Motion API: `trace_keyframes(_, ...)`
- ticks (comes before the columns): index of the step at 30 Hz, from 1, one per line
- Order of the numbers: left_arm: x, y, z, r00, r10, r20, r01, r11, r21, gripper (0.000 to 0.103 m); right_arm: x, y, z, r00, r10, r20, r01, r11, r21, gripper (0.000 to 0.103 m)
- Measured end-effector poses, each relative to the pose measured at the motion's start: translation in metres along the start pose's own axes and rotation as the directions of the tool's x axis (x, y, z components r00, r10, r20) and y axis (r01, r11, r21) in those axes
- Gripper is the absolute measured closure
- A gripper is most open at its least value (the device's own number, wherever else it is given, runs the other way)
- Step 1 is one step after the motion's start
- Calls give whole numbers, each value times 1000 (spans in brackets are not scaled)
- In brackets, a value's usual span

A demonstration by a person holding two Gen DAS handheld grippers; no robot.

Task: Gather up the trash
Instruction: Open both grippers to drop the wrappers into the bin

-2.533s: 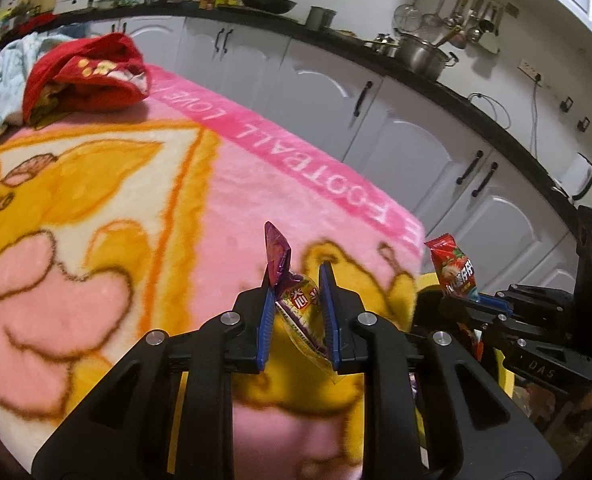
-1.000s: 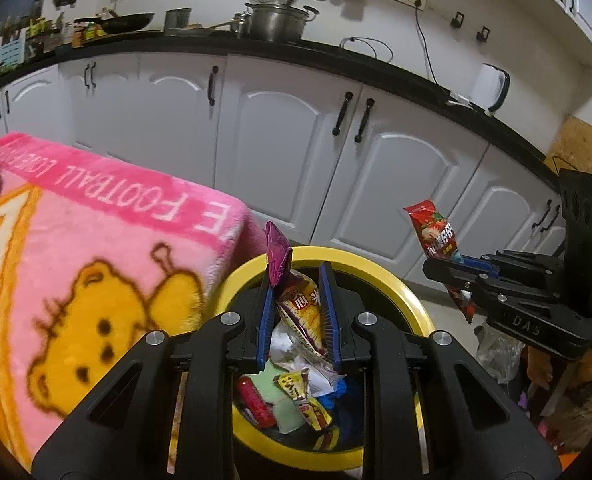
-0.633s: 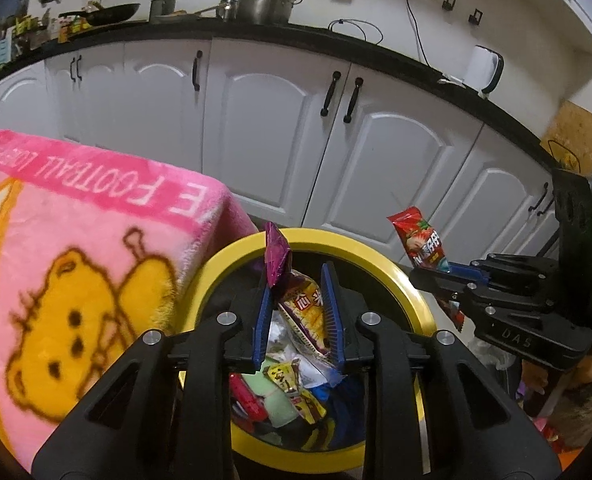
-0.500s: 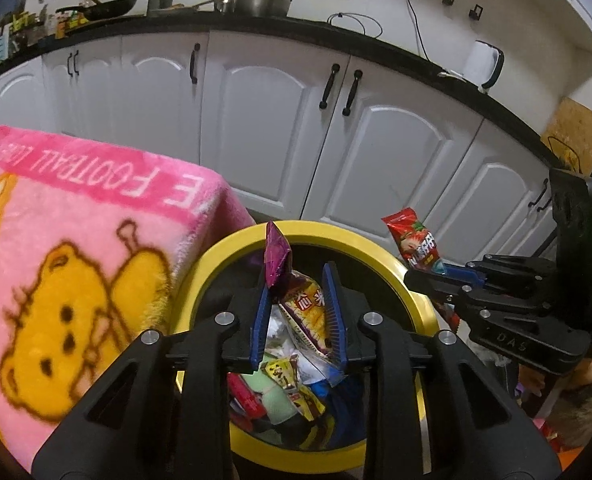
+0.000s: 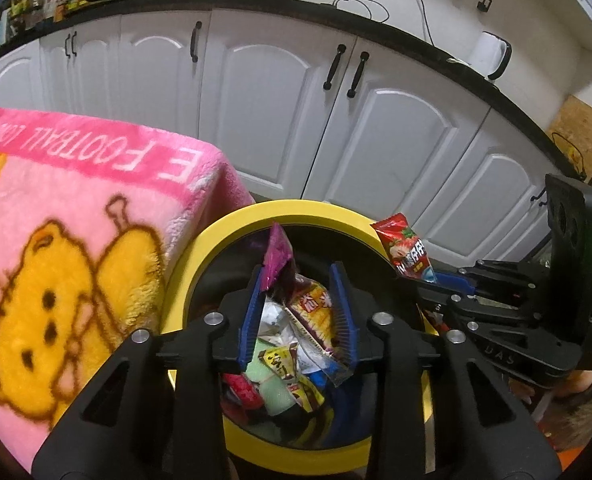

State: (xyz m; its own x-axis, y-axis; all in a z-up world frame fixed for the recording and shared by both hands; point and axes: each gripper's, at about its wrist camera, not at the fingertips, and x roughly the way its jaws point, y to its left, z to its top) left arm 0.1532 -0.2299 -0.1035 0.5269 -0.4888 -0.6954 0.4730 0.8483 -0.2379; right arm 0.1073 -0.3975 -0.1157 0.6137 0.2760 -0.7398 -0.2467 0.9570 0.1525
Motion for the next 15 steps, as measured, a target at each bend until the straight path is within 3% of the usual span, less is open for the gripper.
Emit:
trace_keyframes(4, 0, 2, 0, 1000, 3, -2, -3, 1000, -5, 65, 2, 0, -1, 1000, -2, -3, 2, 1000, 5, 80)
trace_keyframes(6, -1, 2, 0, 1000, 10, -1, -10, 1000, -7, 56, 2, 0, -2, 1000, -3, -3, 3, 1000, 7, 76)
trace_keyframes(10, -3, 5, 0, 1000, 24, 0, -24, 1000, -17, 49, 2, 1, -3, 1000, -5, -5, 5, 1000, 4, 73)
trace_keyframes(15, -9, 12, 2, 999, 47, 6, -46, 998, -40, 30, 0, 1, -5, 1000, -9, -2, 9, 1000, 9, 65)
